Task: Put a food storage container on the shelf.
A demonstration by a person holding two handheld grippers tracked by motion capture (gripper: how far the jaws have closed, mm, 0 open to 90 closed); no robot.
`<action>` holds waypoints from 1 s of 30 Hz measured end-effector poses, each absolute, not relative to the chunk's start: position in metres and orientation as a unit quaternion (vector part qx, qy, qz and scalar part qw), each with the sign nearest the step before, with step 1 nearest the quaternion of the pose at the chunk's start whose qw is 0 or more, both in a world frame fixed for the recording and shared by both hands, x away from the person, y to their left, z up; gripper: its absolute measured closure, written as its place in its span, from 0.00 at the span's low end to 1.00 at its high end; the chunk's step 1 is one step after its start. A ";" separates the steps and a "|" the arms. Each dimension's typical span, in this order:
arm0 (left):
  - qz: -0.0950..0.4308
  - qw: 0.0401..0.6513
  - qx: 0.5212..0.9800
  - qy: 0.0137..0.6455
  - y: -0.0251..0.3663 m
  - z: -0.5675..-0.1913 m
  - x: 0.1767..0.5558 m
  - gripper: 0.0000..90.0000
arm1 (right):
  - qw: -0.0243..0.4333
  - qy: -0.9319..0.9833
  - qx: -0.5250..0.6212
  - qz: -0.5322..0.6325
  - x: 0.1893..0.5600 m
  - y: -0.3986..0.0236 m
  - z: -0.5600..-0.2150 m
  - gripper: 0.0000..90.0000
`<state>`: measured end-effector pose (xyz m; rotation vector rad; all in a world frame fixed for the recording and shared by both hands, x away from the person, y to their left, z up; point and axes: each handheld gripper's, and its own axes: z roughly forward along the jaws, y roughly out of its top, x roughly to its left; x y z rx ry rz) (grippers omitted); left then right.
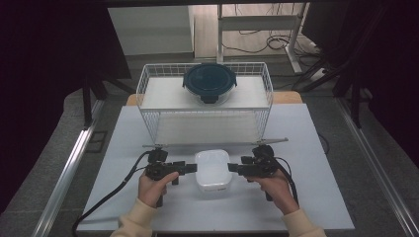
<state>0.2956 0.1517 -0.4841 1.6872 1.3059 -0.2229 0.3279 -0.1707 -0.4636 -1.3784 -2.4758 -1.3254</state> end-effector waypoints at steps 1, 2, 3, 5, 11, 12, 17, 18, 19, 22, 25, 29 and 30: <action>-0.093 0.477 0.692 0.534 0.151 -0.486 0.296 0.34 | 0.009 -0.792 -0.442 -0.421 0.329 -0.169 -0.465 0.33; -0.095 0.477 0.693 0.533 0.151 -0.487 0.297 0.34 | 0.013 -0.792 -0.442 -0.420 0.330 -0.169 -0.467 0.34; -0.095 0.476 0.692 0.534 0.150 -0.488 0.298 0.34 | 0.016 -0.793 -0.443 -0.419 0.331 -0.167 -0.468 0.34; -0.098 0.475 0.693 0.534 0.149 -0.491 0.299 0.34 | 0.017 -0.794 -0.444 -0.414 0.332 -0.165 -0.472 0.34; -0.119 0.479 0.687 0.533 0.146 -0.498 0.301 0.35 | 0.029 -0.797 -0.444 -0.409 0.334 -0.161 -0.480 0.38; -0.117 0.479 0.688 0.533 0.145 -0.499 0.301 0.35 | 0.032 -0.795 -0.445 -0.411 0.334 -0.161 -0.480 0.38; -0.126 0.473 0.686 0.538 0.142 -0.505 0.303 0.38 | 0.039 -0.795 -0.447 -0.408 0.335 -0.158 -0.484 0.40; -0.132 0.473 0.685 0.538 0.141 -0.506 0.304 0.38 | 0.041 -0.794 -0.449 -0.408 0.336 -0.158 -0.485 0.41; -0.136 0.475 0.682 0.539 0.140 -0.507 0.304 0.39 | 0.045 -0.791 -0.452 -0.411 0.336 -0.159 -0.486 0.42; -0.139 0.475 0.682 0.539 0.139 -0.509 0.304 0.41 | 0.050 -0.786 -0.460 -0.410 0.337 -0.160 -0.490 0.44; -0.141 0.473 0.682 0.539 0.137 -0.511 0.304 0.44 | 0.060 -0.780 -0.466 -0.414 0.339 -0.162 -0.492 0.46; -0.151 0.471 0.677 0.545 0.134 -0.515 0.304 0.50 | 0.074 -0.776 -0.466 -0.418 0.339 -0.162 -0.492 0.52; -0.153 0.471 0.676 0.545 0.134 -0.515 0.304 0.53 | 0.081 -0.775 -0.465 -0.420 0.339 -0.163 -0.492 0.55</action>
